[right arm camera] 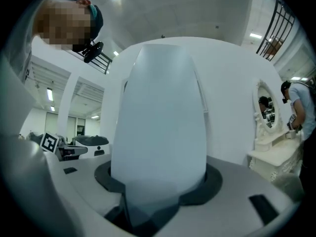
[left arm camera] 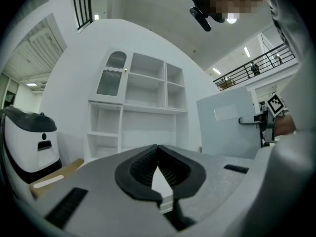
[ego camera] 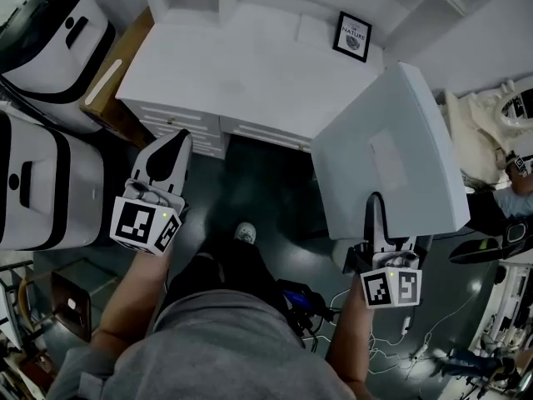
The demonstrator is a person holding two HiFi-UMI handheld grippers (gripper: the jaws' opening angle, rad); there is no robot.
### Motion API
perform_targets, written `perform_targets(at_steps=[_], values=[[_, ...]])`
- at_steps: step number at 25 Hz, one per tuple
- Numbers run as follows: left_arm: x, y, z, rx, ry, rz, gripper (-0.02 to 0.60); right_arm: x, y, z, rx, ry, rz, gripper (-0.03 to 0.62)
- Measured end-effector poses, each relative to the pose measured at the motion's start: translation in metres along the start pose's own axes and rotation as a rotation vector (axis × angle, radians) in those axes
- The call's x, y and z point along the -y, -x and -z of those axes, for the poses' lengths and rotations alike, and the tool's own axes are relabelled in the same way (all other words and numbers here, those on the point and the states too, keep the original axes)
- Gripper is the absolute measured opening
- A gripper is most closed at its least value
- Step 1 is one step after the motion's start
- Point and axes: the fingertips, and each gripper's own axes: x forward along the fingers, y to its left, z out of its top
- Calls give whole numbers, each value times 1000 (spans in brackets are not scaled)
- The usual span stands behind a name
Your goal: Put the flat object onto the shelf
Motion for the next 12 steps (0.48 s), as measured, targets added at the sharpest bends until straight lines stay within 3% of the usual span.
perform_targets(at_steps=[3,12], values=[[4,-19,-6,16,34,-11,8,13,-24,-5,9,27,-36,276],[16,-59,-18,19,-6,-35,8,43,-59,-14,35,21,-81,276]])
